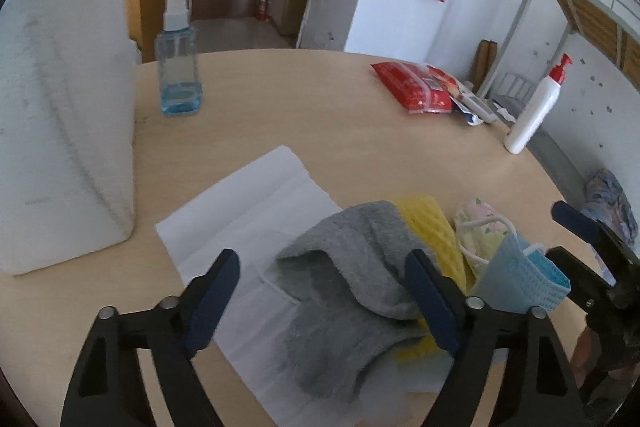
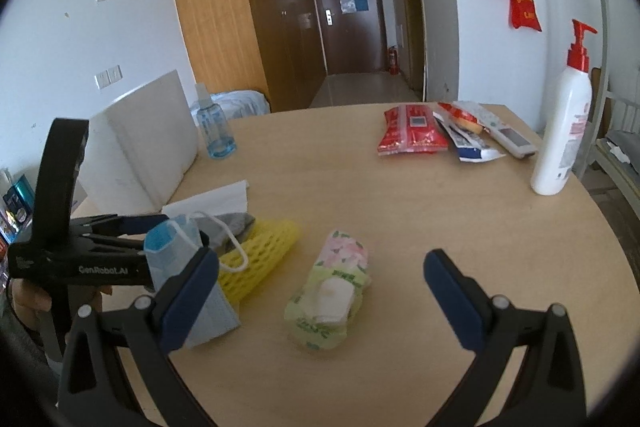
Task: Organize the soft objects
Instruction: 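Move the left tool to the grey sock while the right tool approaches the floral tissue roll, then close the left gripper on the grey sock while the right gripper grasps the floral tissue roll, then lift the grey sock and floral tissue roll and carry both over the white foam box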
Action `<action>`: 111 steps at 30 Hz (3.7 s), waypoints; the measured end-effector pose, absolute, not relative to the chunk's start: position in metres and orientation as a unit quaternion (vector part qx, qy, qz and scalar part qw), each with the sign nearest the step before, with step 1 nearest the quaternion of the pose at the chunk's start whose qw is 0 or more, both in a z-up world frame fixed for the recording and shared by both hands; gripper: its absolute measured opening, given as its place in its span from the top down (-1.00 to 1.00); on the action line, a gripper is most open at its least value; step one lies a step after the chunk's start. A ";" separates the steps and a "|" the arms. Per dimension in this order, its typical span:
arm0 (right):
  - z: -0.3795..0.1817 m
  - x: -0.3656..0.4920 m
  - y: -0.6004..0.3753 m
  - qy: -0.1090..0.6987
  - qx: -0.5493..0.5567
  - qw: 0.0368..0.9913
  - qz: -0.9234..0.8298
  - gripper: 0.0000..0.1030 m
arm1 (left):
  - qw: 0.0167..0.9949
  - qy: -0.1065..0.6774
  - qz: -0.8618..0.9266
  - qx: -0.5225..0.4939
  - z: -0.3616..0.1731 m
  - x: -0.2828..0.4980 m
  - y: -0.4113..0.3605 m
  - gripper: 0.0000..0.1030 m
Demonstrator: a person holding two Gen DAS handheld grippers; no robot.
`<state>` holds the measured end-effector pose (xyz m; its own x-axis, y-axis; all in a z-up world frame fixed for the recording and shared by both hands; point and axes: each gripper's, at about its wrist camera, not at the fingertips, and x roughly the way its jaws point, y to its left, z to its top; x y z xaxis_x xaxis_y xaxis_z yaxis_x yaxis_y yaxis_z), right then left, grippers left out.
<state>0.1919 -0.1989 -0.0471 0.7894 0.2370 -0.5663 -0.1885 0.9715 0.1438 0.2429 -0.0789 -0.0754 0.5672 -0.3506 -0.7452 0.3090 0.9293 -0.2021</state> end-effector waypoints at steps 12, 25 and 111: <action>-0.059 0.204 -0.198 0.331 0.038 0.936 0.116 -1.00 | 0.869 0.443 -0.219 -0.036 -0.085 0.248 -0.084 0.36; -0.068 0.215 -0.191 0.362 0.027 0.925 0.113 -0.31 | 0.870 0.433 -0.232 -0.033 -0.082 0.246 -0.084 0.77; 0.046 0.050 -0.192 0.158 0.040 0.979 0.124 0.59 | 0.965 0.189 -0.179 -0.013 0.069 0.037 -0.042 0.87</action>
<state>0.0496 -0.1917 0.0463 0.9198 0.2550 -0.2983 -0.2295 0.9661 0.1182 0.0373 -0.0419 0.0695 0.8645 -0.3503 -0.3603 0.3402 0.9357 -0.0934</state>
